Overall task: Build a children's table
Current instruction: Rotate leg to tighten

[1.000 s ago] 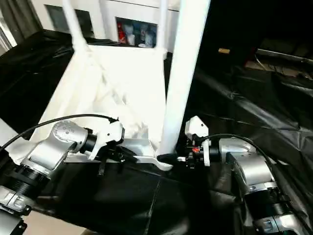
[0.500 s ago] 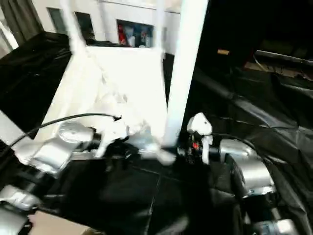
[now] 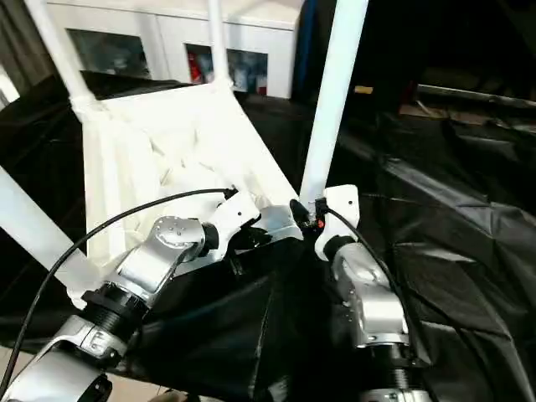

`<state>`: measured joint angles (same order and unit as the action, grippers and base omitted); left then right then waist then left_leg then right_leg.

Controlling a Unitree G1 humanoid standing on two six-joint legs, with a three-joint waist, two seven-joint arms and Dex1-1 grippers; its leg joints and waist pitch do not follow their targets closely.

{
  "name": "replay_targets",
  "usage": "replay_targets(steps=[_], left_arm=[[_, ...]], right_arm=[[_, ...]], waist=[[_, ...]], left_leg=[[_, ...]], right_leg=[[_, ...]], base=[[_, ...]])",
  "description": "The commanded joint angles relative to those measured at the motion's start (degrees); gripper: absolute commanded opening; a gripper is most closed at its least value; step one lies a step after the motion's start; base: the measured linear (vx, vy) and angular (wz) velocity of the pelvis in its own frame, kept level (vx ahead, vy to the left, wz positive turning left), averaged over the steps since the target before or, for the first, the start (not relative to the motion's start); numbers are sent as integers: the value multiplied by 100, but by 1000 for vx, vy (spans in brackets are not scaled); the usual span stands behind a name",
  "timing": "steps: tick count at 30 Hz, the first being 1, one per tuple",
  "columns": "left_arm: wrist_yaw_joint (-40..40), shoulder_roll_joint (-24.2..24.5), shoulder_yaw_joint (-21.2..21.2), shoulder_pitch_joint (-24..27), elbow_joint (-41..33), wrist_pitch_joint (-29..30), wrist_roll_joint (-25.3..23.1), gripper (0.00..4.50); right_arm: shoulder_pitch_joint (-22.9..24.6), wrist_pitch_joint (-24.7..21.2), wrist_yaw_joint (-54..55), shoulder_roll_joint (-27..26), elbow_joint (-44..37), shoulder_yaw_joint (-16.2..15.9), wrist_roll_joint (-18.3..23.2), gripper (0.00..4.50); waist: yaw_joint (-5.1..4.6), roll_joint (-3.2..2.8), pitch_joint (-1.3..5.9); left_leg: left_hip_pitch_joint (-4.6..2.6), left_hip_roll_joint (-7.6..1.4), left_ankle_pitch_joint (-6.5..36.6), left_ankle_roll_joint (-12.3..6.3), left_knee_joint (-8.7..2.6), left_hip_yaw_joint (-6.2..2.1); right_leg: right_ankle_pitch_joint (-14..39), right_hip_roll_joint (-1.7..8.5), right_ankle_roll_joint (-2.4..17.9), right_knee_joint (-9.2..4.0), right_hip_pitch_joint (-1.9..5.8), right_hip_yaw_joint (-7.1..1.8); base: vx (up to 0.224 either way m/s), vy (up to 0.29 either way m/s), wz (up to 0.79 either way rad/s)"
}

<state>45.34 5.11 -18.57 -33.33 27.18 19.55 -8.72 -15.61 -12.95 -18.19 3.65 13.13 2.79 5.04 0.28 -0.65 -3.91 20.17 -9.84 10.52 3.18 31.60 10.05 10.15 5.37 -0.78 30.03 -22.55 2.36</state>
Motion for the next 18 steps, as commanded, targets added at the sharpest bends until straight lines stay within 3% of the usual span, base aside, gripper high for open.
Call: replay_targets(steps=[1, 5, 8, 9, 10, 11, 13, 14, 15, 17, 18], left_arm=[[87, -231, -320, 150, 43, -235, 137, 0], [277, -35, -265, 167, -10, -311, 169, 0], [419, 95, -225, 177, -23, -425, 182, 0], [504, 148, -227, 183, -26, -501, 197, 0], [554, 194, -221, 184, -24, -525, 202, 0], [573, 213, -219, 183, -19, -546, 203, 0], [672, 305, -215, 174, 12, -662, 211, 0], [672, 305, -215, 174, 12, -662, 211, 0], [734, 360, -200, 164, 29, -723, 214, 0], [767, 380, -189, 161, 31, -750, 213, 0], [799, 396, -181, 150, 44, -790, 212, 0]], right_arm=[[85, -234, -561, -168, 227, -569, 215, 254], [50, -373, -1376, 255, 16, -613, 475, 302], [125, -271, -2298, 869, -270, -708, 607, 302], [167, -229, -2669, 1139, -369, -721, 664, 302], [221, -218, -3065, 1442, -464, -704, 743, 302], [245, -218, -3212, 1573, -495, -686, 773, 302], [376, -232, -3920, 2243, -605, -538, 935, 302], [376, -232, -3920, 2243, -605, -538, 935, 302], [468, -263, -4350, 2688, -632, -403, 1022, 302], [501, -310, -4516, 2866, -647, -352, 1073, 302], [518, -348, -4636, 3005, -656, -301, 1117, 302]], waist=[[-37, 74, 143], [10, 88, 179], [51, 123, 193], [106, 150, 216], [106, 150, 216], [186, 149, 235], [252, 165, 233], [296, 160, 244], [308, 167, 254], [359, 170, 275], [367, 183, 267]], left_leg=[[-47, -256, 2980, -26, -526, -170], [-5, -277, 2534, -193, -501, -124], [14, -277, 2196, -312, -460, -79], [10, -277, 1961, -419, -414, -44], [10, -277, 1961, -419, -414, -44], [21, -293, 1640, -557, -378, -12], [-15, -300, 1565, -642, -339, 34], [-34, -305, 1468, -675, -314, 53], [-14, -311, 1357, -675, -313, 48], [-14, -321, 1137, -768, -277, 86], [39, -319, 1024, -789, -253, 108]], right_leg=[[3129, 235, 518, -435, 25, -111], [2762, 277, 723, -383, 80, -161], [2558, 282, 827, -352, 103, -190], [2464, 289, 885, -331, 112, -218], [2464, 289, 885, -331, 112, -218], [2146, 286, 989, -285, 126, -225], [2044, 263, 1074, -264, 86, -243], [1948, 264, 1153, -242, 78, -251], [1855, 261, 1184, -219, 120, -238], [1611, 261, 1247, -177, 124, -224], [1500, 250, 1285, -130, 143, -220]], base=[[0, 0, 0], [0, 0, 0], [0, 0, 0], [0, 0, 0], [0, 0, 0], [0, 0, 0], [0, 0, 0], [0, 0, 0], [0, 0, 0], [29, -22, 8], [0, 0, 0]])
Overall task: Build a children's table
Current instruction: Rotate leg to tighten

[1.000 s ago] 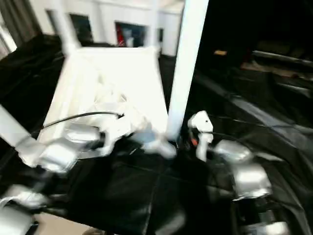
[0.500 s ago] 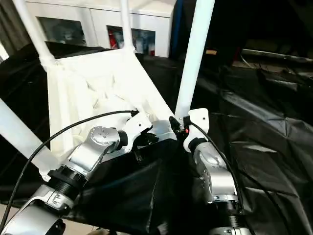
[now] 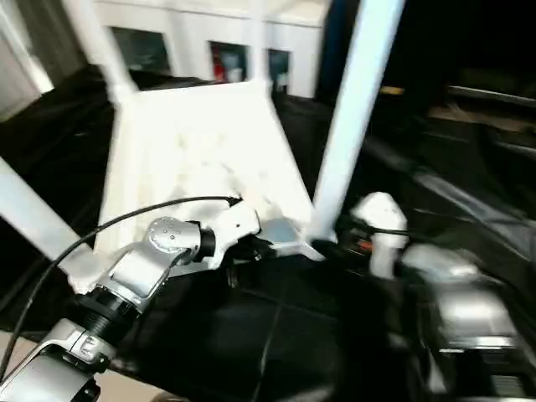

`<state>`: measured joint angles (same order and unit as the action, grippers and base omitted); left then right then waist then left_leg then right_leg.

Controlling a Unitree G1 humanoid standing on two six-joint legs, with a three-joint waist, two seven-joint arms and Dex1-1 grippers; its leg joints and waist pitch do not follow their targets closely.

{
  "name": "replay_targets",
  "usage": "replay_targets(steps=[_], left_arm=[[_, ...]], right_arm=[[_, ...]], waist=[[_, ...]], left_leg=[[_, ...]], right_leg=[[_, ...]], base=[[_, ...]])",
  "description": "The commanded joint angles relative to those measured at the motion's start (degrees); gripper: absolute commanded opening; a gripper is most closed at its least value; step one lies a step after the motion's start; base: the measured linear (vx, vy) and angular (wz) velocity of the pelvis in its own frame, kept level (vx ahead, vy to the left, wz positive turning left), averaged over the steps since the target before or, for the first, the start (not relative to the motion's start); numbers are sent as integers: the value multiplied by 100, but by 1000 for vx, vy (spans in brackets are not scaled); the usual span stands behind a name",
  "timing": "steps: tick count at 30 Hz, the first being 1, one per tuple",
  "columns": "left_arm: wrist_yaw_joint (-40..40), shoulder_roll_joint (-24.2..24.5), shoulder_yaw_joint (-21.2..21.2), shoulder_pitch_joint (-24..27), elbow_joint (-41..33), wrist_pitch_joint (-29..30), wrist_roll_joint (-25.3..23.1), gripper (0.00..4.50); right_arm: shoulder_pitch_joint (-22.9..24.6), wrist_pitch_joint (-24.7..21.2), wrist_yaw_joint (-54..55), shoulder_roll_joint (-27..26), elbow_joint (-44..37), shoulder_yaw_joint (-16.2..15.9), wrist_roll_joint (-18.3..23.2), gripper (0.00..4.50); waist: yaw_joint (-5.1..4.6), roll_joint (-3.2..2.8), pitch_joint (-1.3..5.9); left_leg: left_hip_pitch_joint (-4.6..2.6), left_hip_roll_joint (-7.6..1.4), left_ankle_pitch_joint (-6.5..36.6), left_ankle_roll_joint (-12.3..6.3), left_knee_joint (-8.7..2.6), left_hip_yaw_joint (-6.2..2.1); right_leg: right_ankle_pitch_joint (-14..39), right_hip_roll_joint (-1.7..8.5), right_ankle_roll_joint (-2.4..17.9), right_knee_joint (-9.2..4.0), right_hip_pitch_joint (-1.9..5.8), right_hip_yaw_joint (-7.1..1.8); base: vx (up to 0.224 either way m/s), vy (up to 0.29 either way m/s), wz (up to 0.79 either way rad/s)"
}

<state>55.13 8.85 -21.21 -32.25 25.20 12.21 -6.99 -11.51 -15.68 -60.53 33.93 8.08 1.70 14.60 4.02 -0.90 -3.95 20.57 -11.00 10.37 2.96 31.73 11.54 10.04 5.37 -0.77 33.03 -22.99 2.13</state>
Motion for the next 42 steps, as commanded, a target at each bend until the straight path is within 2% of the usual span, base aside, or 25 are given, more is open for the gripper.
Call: replay_targets(steps=[1, 4, 9, 12, 14, 16, 17, 18, 20, 21, 22, 23, 24, 25, 26, 27, 28, 29, 31, 32, 33, 35, 39, 41, 42], left_arm=[[-156, 33, 89, 37, 247, -86, 40, 0], [-92, 83, 87, 30, 230, -119, 61, 0], [-27, 162, 83, 69, 223, -221, 114, 0], [10, 156, 72, 106, 234, -472, 134, 0], [72, 76, 193, 158, 59, -258, 350, 0], [187, 64, 263, 217, -181, -14, 532, 44], [229, 77, 276, 242, -282, 61, 583, 44], [240, 77, 283, 254, -326, 93, 606, 44], [227, 121, 301, 292, -466, 196, 627, 67], [210, 159, 304, 308, -525, 213, 612, 83], [208, 206, 310, 322, -598, 280, 601, 83], [178, 286, 334, 336, -717, 396, 561, 91], [162, 371, 368, 345, -841, 540, 536, 91], [168, 481, 431, 354, -1008, 724, 528, 115], [152, 588, 543, 360, -1169, 929, 549, 126], [157, 745, 709, 388, -1399, 1180, 663, 130], [157, 745, 709, 388, -1399, 1180, 663, 134], [164, 801, 760, 405, -1476, 1243, 731, 143], [185, 894, 969, 526, -1767, 1483, 997, 159], [183, 920, 1030, 571, -1878, 1588, 1094, 171], [277, 1013, 1170, 770, -2287, 1851, 1379, 177], [362, 1066, 1240, 963, -2671, 2061, 1605, 189], [392, 983, 1326, 1366, -3318, 2348, 2001, 222], [124, 806, 1315, 1426, -3251, 2134, 1856, 253], [-35, 733, 1306, 1446, -3236, 2083, 1801, 258]], right_arm=[[111, -107, -459, 46, -153, -156, 193, 302], [117, -135, -541, 247, -151, 4, 296, 302], [410, -477, -995, 778, -362, 215, 628, 302], [500, -540, -1052, 775, -532, 174, 665, 302], [488, -592, -952, 598, -715, 99, 753, 302], [467, -672, -845, 449, -865, 18, 878, 311], [461, -703, -810, 402, -919, -20, 929, 311], [458, -709, -798, 376, -937, -44, 955, 311], [474, -755, -804, 298, -1038, -170, 981, 311], [483, -775, -813, 255, -1079, -220, 972, 311], [470, -776, -792, 204, -1076, -259, 946, 311], [445, -780, -777, 134, -1070, -299, 924, 311], [412, -792, -746, 71, -1060, -331, 899, 311], [373, -805, -709, 1, -1054, -370, 892, 311], [334, -803, -675, -60, -1053, -416, 876, 311], [261, -769, -569, -152, -1008, -476, 846, 311], [261, -769, -569, -152, -1008, -476, 846, 311], [229, -748, -513, -184, -975, -493, 833, 311], [126, -670, -347, -286, -855, -516, 776, 311], [97, -658, -290, -320, -824, -516, 759, 311], [9, -603, -117, -448, -721, -507, 690, 311], [-62, -541, 46, -569, -610, -497, 617, 311], [-295, -352, 535, -907, -194, -522, 398, 311], [-437, -255, 826, -1067, 19, -545, 272, 311], [-508, -201, 994, -1146, 121, -547, 194, 311]], waist=[[-7, 208, 269], [-26, 208, 282], [-70, 215, 251], [-87, 214, 248], [-91, 195, 248], [-96, 207, 245], [-89, 189, 252], [-73, 190, 294], [-71, 175, 307], [-45, 140, 327], [-45, 140, 327], [-44, 142, 364], [-46, 147, 381], [-41, 158, 422], [-41, 158, 422], [-45, 152, 401], [-51, 172, 403], [-50, 153, 370], [-50, 165, 318], [-50, 165, 318], [-52, 170, 308], [-59, 176, 291], [-66, 179, 281], [-71, 210, 266], [-81, 200, 267]], left_leg=[[17, -205, 1021, -764, -271, -52], [23, -203, 1083, -722, -270, -74], [61, -208, 1262, -672, -290, -101], [62, -203, 1316, -652, -285, -103], [54, -200, 1300, -624, -288, -97], [62, -197, 1290, -615, -296, -104], [45, -208, 1257, -595, -300, -106], [47, -214, 1041, -608, -276, -103], [39, -225, 918, -660, -261, -91], [44, -237, 750, -748, -243, -95], [44, -237, 750, -748, -243, -95], [43, -253, 411, -856, -206, -99], [32, -244, 216, -947, -171, -85], [40, -239, -61, -1058, -134, -86], [40, -239, -61, -1058, -134, -86], [77, -221, -230, -1189, -112, -73], [74, -220, -140, -1171, -114, -66], [69, -224, 160, -1067, -137, -64], [44, -238, 771, -687, -180, -59], [44, -238, 771, -687, -180, -59], [23, -246, 1042, -426, -200, -64], [24, -251, 1138, -294, -222, -71], [23, -234, 1131, -209, -237, -65], [25, -224, 1141, -217, -223, -49], [26, -213, 1153, -203, -222, -49]], right_leg=[[1536, 255, 1271, -419, 200, -187], [1760, 261, 1185, -427, 204, -160], [2131, 257, 1058, -461, 202, -149], [2255, 254, 976, -480, 190, -153], [2339, 262, 975, -494, 179, -149], [2402, 260, 953, -495, 180, -145], [2405, 270, 973, -491, 175, -149], [2033, 270, 1099, -437, 191, -150], [1606, 242, 1240, -397, 182, -150], [1169, 243, 1363, -340, 199, -145], [1169, 243, 1363, -340, 199, -145], [448, 220, 1542, -234, 208, -134], [46, 208, 1655, -190, 207, -130], [-358, 211, 1761, -131, 229, -132], [-358, 211, 1761, -131, 229, -132], [-575, 219, 1846, -110, 218, -123], [-452, 228, 1856, -117, 224, -123], [0, 243, 1827, -160, 215, -124], [944, 256, 1674, -236, 194, -143], [944, 256, 1674, -236, 194, -143], [1340, 254, 1552, -253, 172, -152], [1514, 248, 1445, -259, 156, -157], [1473, 218, 1353, -275, 130, -164], [1443, 203, 1298, -286, 113, -176], [1457, 200, 1285, -286, 111, -177]], base=[[0, 0, 0], [0, 0, 0], [0, 0, 0], [0, 0, 0], [0, 0, 0], [0, 0, 0], [0, 0, 0], [0, 0, 0], [0, 0, 0], [0, 0, 0], [0, 0, 0], [0, 0, 0], [0, 0, 0], [0, 0, 0], [0, 0, 0], [0, 0, 0], [0, 0, 0], [0, 0, 0], [0, 0, 0], [-60, -19, 1], [0, 0, 0], [0, 0, 0], [0, 0, 0], [0, 0, 0], [0, 0, 0]])
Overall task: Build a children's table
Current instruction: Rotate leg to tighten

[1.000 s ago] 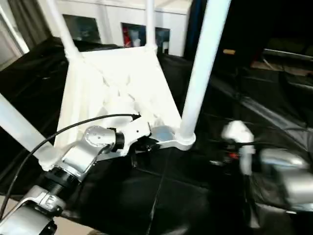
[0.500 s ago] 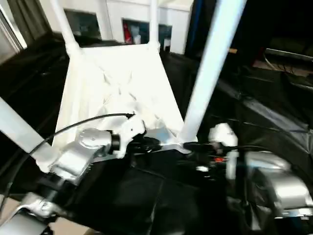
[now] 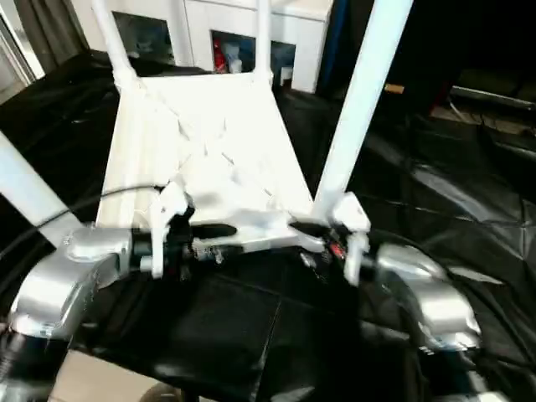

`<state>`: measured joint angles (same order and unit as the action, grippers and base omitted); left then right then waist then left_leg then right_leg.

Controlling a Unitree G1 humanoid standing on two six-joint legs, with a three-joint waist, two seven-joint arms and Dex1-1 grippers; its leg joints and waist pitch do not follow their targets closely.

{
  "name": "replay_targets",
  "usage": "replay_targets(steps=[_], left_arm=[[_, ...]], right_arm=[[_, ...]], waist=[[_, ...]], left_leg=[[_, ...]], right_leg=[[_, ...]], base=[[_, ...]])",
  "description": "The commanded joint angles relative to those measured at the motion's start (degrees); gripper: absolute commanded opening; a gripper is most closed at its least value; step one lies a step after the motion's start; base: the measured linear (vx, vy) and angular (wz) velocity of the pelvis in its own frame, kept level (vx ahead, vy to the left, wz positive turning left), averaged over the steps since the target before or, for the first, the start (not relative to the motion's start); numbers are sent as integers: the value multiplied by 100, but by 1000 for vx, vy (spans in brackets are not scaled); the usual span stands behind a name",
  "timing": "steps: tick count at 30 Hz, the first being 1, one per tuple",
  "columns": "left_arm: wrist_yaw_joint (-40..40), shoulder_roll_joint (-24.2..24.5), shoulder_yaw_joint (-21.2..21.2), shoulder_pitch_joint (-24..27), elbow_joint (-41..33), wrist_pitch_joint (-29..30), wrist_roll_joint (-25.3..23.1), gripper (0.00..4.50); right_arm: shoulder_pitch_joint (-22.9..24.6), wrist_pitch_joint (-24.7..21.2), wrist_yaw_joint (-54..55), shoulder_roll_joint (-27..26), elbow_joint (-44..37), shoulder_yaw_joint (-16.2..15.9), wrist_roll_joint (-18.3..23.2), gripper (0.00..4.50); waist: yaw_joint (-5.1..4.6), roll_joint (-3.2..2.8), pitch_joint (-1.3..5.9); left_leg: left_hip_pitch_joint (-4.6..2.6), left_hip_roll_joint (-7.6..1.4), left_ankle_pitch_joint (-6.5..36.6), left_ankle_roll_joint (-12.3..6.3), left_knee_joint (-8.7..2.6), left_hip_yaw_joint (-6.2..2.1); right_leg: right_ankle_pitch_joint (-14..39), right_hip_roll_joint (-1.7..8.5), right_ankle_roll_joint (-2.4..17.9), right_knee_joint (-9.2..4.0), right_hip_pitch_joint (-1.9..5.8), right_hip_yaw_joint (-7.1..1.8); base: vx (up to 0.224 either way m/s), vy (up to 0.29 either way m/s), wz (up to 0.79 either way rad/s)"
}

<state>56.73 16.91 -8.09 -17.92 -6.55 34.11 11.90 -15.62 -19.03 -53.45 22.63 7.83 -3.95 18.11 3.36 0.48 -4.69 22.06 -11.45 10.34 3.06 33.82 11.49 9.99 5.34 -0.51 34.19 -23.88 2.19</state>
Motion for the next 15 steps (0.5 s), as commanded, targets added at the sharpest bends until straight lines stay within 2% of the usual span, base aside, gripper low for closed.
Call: replay_targets(steps=[1, 2, 3, 4, 5, 6, 8, 9, 10, 11, 12, 13, 14, 15], left_arm=[[-389, -205, -44, 48, -28, -176, -155, 265], [-507, -285, -72, 71, -16, -203, -186, 265], [-689, -349, -167, 164, -55, -262, -252, 290], [-826, -347, -241, 256, -90, -289, -332, 298], [-944, -351, -304, 356, -116, -326, -409, 302], [-1040, -348, -365, 482, -177, -328, -471, 307], [-1175, -365, -415, 771, -412, -192, -493, 319], [-1218, -376, -421, 889, -502, -166, -486, 343], [-1250, -360, -443, 1016, -600, -138, -494, 346], [-1259, -336, -467, 1110, -678, -116, -499, 347], [-1238, -286, -511, 1241, -785, -103, -494, 354], [-1224, -236, -551, 1356, -887, -90, -494, 370], [-1248, -195, -591, 1445, -958, -106, -487, 385], [-1310, -171, -619, 1607, -1089, -144, -458, 390]], right_arm=[[-198, 171, 471, -122, 254, 29, -215, 311], [-262, 191, 582, -188, 317, 38, -246, 311], [-358, 228, 781, -293, 426, 66, -310, 311], [-405, 268, 866, -347, 478, 74, -345, 311], [-453, 290, 962, -399, 537, 84, -382, 311], [-500, 313, 1087, -449, 595, 105, -425, 311], [-569, 351, 1285, -545, 715, 160, -452, 311], [-603, 383, 1388, -587, 797, 173, -495, 311], [-633, 453, 1489, -629, 887, 190, -541, 311], [-654, 496, 1553, -656, 950, 203, -567, 311], [-690, 526, 1642, -689, 1051, 217, -598, 311], [-730, 565, 1736, -705, 1150, 225, -645, 311], [-776, 623, 1824, -724, 1257, 231, -694, 311], [-916, 711, 2070, -768, 1524, 277, -782, 311]], waist=[[-35, 97, 328], [-24, 84, 333], [-31, 97, 327], [-46, 109, 305], [-60, 113, 319], [-78, 143, 307], [-82, 126, 323], [-112, 162, 296], [-133, 211, 277], [-133, 211, 277], [-148, 185, 259], [-162, 239, 218], [-161, 223, 215], [-175, 220, 170]], left_leg=[[-88, -169, 1128, -199, -443, -59], [-108, -165, 1131, -179, -436, -54], [-96, -164, 1070, -179, -435, -58], [-92, -165, 1077, -186, -440, -51], [-79, -156, 1049, -196, -435, -59], [-78, -160, 970, -235, -430, -53], [-82, -155, 855, -270, -419, -52], [-64, -160, 692, -327, -416, -38], [-62, -160, 663, -360, -414, -31], [-62, -160, 663, -360, -414, -31], [-73, -170, 722, -373, -419, -33], [-65, -165, 772, -381, -427, -23], [-63, -170, 841, -365, -435, -34], [-87, -182, 1069, -265, -461, -36]], right_leg=[[1500, 209, 1196, -400, 224, -179], [1509, 208, 1167, -405, 214, -180], [1410, 199, 1118, -390, 224, -184], [1395, 192, 1096, -400, 204, -188], [1330, 187, 1067, -386, 227, -183], [1209, 183, 1056, -376, 218, -188], [1045, 177, 1079, -357, 227, -187], [766, 164, 1184, -337, 225, -182], [701, 161, 1226, -335, 224, -180], [701, 161, 1226, -335, 224, -180], [781, 166, 1270, -333, 215, -177], [870, 155, 1231, -356, 201, -181], [978, 165, 1217, -349, 206, -182], [1329, 163, 1124, -386, 166, -188]], base=[[0, 0, 0], [0, 0, 0], [0, 0, 0], [0, 0, 0], [0, 0, 0], [0, 0, 0], [0, 0, 0], [0, 0, 0], [0, 0, 0], [0, 0, 0], [0, 0, 0], [0, 0, 0], [0, 0, 0], [0, 0, 0]])
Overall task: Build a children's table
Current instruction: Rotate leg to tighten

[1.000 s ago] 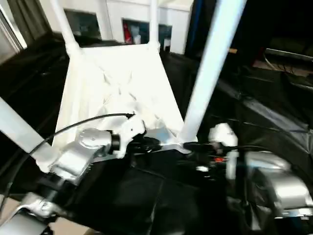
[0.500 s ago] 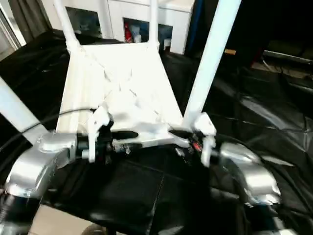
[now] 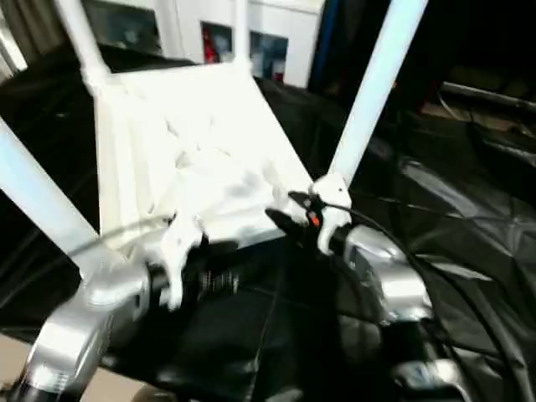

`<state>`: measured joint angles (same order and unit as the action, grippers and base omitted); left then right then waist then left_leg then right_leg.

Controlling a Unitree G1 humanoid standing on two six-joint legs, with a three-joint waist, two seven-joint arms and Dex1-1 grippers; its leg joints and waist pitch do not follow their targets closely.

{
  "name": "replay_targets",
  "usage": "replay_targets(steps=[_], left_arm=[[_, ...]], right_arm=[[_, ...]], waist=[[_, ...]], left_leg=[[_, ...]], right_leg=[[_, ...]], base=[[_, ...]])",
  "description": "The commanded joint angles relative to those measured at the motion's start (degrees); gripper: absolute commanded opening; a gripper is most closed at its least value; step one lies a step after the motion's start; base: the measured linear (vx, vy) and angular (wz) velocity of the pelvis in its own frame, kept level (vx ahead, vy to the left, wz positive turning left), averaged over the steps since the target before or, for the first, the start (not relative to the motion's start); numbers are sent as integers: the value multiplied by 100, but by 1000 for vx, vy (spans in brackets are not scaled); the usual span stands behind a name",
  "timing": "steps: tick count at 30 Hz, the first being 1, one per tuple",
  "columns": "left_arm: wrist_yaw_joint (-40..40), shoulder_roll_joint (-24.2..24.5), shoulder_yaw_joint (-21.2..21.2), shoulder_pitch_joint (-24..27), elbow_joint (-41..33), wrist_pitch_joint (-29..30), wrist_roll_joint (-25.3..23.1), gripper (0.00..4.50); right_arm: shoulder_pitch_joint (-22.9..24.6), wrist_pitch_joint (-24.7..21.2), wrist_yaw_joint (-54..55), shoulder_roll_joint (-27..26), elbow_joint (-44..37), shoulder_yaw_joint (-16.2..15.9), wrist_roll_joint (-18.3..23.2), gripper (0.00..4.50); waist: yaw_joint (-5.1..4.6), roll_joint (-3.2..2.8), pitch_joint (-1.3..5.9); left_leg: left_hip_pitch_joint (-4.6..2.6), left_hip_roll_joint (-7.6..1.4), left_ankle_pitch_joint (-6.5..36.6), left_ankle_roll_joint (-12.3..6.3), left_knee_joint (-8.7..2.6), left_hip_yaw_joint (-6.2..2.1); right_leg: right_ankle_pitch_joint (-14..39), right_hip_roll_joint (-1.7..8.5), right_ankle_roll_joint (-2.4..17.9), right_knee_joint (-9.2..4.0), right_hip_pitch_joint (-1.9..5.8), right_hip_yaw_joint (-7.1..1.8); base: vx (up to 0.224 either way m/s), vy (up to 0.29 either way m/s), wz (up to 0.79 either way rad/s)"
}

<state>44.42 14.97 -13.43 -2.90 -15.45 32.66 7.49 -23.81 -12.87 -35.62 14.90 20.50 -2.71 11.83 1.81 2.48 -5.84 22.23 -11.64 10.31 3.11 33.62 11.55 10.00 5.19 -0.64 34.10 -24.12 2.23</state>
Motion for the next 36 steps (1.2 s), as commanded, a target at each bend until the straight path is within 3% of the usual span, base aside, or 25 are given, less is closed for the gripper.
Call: replay_targets(steps=[1, 3, 4, 5, 7, 10, 14, 16, 17, 19, 20, 21, 23, 28, 29, 30, 32, 36], left_arm=[[-84, 23, -86, 117, -208, -1, -14, 392], [-139, 33, -93, 327, -356, -113, 25, 408], [-144, 35, -93, 346, -369, -125, 28, 408], [-147, 44, -79, 407, -420, -122, 50, 431], [-139, 142, 4, 672, -660, -50, 142, 435], [-105, 343, 134, 918, -856, 21, 247, 447], [98, 648, 372, 1172, -1049, 27, 437, 447], [275, 885, 505, 1286, -1139, 143, 538, 447], [323, 964, 533, 1322, -1166, 169, 568, 447], [422, 1122, 583, 1412, -1244, 248, 684, 447], [508, 1225, 694, 1499, -1306, 310, 811, 447], [570, 1308, 794, 1566, -1338, 295, 895, 447], [595, 1386, 1015, 1618, -1331, 187, 1025, 447], [759, 1435, 1715, 1587, -1193, -165, 1434, 447], [833, 1475, 1910, 1538, -1159, -176, 1576, 447], [833, 1475, 1910, 1538, -1159, -176, 1576, 447], [1054, 1631, 2451, 1237, -1025, -209, 2050, 447], [1041, 1614, 2542, 794, -903, -259, 2261, 447]], right_arm=[[-110, 99, 310, 2, 280, 158, -159, 311], [-337, 228, 675, -53, 675, 249, -247, 311], [-356, 244, 702, -59, 709, 258, -255, 311], [-412, 275, 763, -61, 807, 278, -274, 311], [-659, 454, 962, -55, 1246, 369, -336, 311], [-951, 707, 1184, -4, 1799, 449, -400, 311], [-1373, 1015, 1435, 62, 2545, 620, -379, 311], [-1575, 1110, 1550, 110, 2877, 698, -372, 311], [-1641, 1155, 1563, 124, 2990, 717, -376, 311], [-1770, 1269, 1572, 146, 3236, 744, -395, 311], [-1853, 1337, 1581, 171, 3381, 755, -409, 311], [-1920, 1414, 1585, 191, 3505, 757, -411, 311], [-2014, 1553, 1469, 206, 3666, 761, -358, 311], [-1931, 1732, 687, 183, 3527, 673, -262, 311], [-1851, 1758, 448, 180, 3415, 637, -238, 311], [-1851, 1758, 448, 180, 3415, 637, -238, 311], [-1488, 1694, -293, 233, 2869, 502, -61, 311], [-1214, 1450, -183, 359, 2511, 533, -64, 311]], waist=[[-30, 14, 269], [-41, 21, 231], [-40, 25, 230], [-34, 74, 192], [-40, 85, 180], [-48, 101, 157], [-63, 125, 124], [-56, 123, 95], [-28, 94, 96], [-30, 93, 87], [-45, 127, 67], [-62, 126, 87], [-70, 134, 76], [-64, 144, 88], [-64, 161, 125], [-56, 155, 111], [-26, 164, 154], [-6, 159, 164]], left_leg=[[-104, -161, 1162, -216, -457, -44], [-132, -165, 1428, -36, -476, -50], [-134, -162, 1457, -6, -476, -53], [-153, -161, 1522, 9, -475, -34], [-121, -158, 1499, 21, -491, -50], [-150, -155, 1395, 20, -469, -29], [-123, -133, 1138, -39, -455, -21], [-142, -134, 1096, -86, -444, 5], [-177, -134, 1059, -79, -436, 16], [-148, -135, 916, -93, -439, 12], [-122, -127, 903, -101, -442, 14], [-108, -125, 889, -103, -438, 8], [-126, -122, 887, -142, -421, 31], [-117, -130, 753, -248, -399, 42], [-126, -137, 711, -291, -384, 46], [-123, -135, 704, -306, -384, 48], [-139, -133, 609, -372, -368, 50], [-152, -148, 715, -257, -378, 38]], right_leg=[[1457, 176, 1114, -396, 183, -192], [1671, 169, 993, -423, 149, -201], [1671, 166, 974, -418, 147, -199], [1662, 149, 894, -438, 113, -213], [1625, 157, 870, -417, 139, -213], [1392, 149, 905, -384, 109, -212], [1053, 145, 1031, -322, 141, -206], [996, 125, 1041, -325, 115, -218], [930, 119, 1080, -314, 98, -218], [703, 100, 1094, -283, 121, -209], [674, 102, 1090, -277, 127, -209], [674, 120, 1109, -257, 151, -210], [643, 109, 1130, -264, 120, -220], [400, 103, 1257, -226, 151, -227], [352, 104, 1301, -212, 167, -227], [355, 111, 1319, -214, 162, -232], [273, 104, 1357, -191, 179, -236], [570, 118, 1403, -199, 167, -238]], base=[[0, 0, 0], [0, 0, 0], [0, 0, 0], [0, 0, 0], [0, 0, 0], [0, 0, 0], [0, 0, 0], [0, 0, 0], [0, 0, 0], [0, 0, 0], [0, 0, 0], [0, 0, 0], [0, 0, 0], [0, 0, 0], [0, 0, 0], [0, 0, 0], [0, 0, 0], [0, 0, 0]])
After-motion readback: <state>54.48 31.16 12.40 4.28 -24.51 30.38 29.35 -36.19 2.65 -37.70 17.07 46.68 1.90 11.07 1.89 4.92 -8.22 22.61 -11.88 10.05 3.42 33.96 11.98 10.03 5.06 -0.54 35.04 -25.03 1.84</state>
